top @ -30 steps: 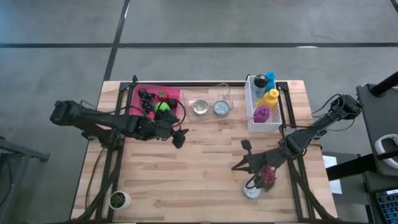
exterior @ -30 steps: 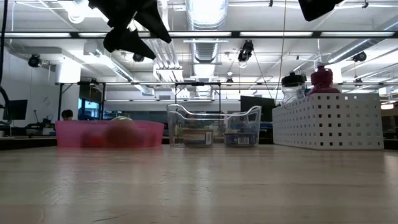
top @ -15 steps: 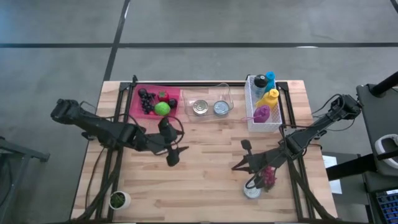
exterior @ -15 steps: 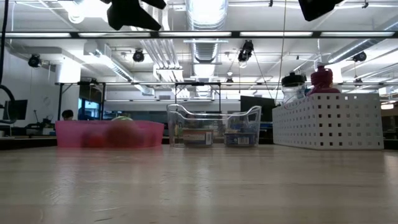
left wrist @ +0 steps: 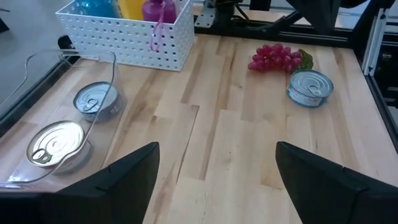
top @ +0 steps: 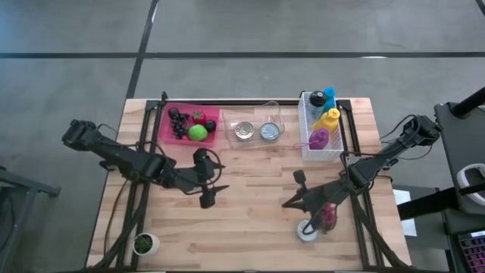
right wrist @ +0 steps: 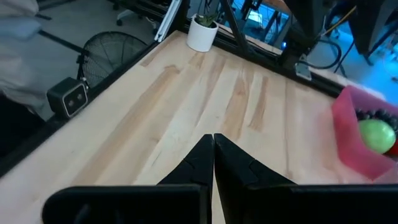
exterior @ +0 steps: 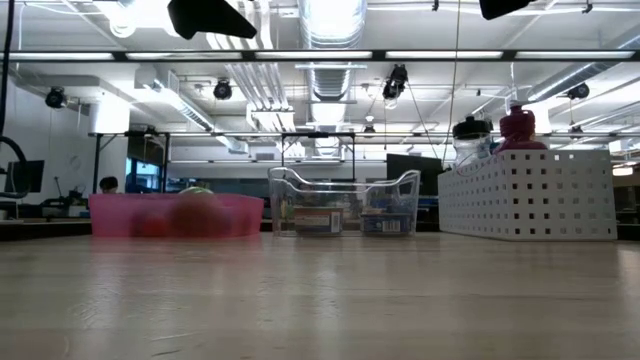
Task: Pick & Place Food Item
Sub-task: Put the blue tuna can into the transparent bin
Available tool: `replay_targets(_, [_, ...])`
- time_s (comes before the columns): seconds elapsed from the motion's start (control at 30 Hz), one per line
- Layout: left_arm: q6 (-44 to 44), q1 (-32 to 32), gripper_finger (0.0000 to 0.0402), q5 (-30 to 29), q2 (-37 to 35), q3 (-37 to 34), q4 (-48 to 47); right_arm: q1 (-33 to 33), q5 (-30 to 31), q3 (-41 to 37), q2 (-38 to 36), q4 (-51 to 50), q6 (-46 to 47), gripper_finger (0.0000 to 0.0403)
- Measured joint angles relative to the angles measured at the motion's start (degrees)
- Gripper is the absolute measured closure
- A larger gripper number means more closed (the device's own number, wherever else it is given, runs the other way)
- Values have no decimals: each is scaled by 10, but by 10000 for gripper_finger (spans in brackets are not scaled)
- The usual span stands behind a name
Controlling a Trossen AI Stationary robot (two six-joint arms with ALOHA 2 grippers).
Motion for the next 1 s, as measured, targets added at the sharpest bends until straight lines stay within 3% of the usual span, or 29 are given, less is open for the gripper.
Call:
replay_targets(0.17, [0,0,74,0,0,0,0,0,-11,0,0,-5,53,394])
replay_targets(0.37, [0,0,82,-1,0,0,0,3,-106,0,0,-9,125,394])
replay_targets(0.7, [0,0,95,-1,0,0,0,16,-112,0,45,-140,318,394])
replay_targets(0.9, [0,0,99,-1,0,0,0,17,-251,4,113,-148,350,394])
replay_targets(1.0, [0,0,98,-1,0,0,0,17,-287,6,142,-152,353,394])
